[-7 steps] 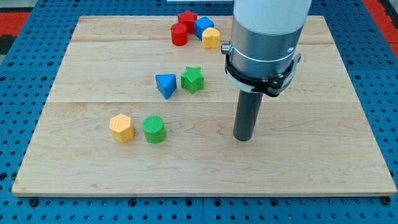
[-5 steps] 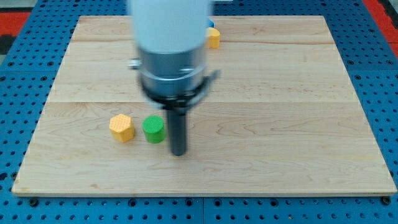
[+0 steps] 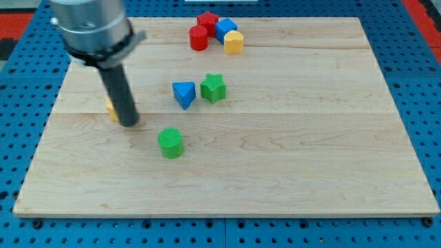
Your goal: Move the yellow hexagon to the left of the red circle
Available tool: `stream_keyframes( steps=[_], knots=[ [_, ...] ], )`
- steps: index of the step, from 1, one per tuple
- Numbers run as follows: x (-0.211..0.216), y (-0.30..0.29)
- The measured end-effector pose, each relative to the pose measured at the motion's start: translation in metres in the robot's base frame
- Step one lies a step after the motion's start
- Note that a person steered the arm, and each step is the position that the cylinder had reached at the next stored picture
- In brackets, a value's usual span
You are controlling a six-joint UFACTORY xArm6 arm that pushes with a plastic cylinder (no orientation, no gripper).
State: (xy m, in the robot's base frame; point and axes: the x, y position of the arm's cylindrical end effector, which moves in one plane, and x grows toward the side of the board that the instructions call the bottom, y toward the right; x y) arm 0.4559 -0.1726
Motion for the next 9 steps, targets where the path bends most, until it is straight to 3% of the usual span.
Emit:
stream_keyframes(
  steps=[1, 2, 3, 4, 5, 6, 7, 8, 9],
  knots=[
    [0.019, -0.041],
    [-0.042, -0.038],
    [-0.084, 0.009],
    [-0.066, -0.049],
    [-0.016, -0.014],
    [-0.019, 0.021],
    [-0.075, 0.014],
    [-0.088, 0.012],
    [-0.104, 0.061]
  ],
)
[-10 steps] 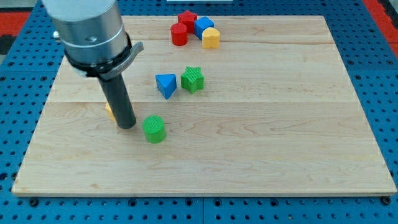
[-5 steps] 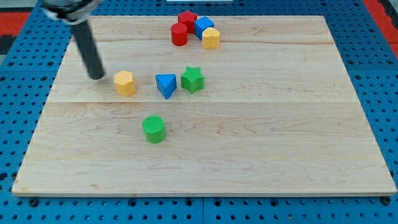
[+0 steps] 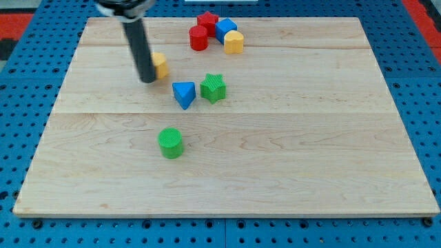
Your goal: Move the yellow hexagon to the left of the red circle
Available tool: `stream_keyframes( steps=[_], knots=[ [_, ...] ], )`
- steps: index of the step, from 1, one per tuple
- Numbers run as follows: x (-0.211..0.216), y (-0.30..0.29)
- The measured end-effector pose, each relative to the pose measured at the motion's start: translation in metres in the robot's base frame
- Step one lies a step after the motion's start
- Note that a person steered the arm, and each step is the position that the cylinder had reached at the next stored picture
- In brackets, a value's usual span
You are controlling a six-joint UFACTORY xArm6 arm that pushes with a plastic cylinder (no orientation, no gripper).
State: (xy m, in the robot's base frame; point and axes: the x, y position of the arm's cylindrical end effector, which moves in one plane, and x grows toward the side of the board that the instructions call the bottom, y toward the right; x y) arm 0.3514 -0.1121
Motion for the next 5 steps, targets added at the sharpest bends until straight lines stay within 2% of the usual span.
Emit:
stream_keyframes(
  steps=[1, 2, 3, 4, 5],
  knots=[
    [-0.052, 0.030],
    [-0.034, 0.025],
    [-0.058, 0.049],
    [-0.057, 0.156],
    [-0.021, 0.188]
  ],
)
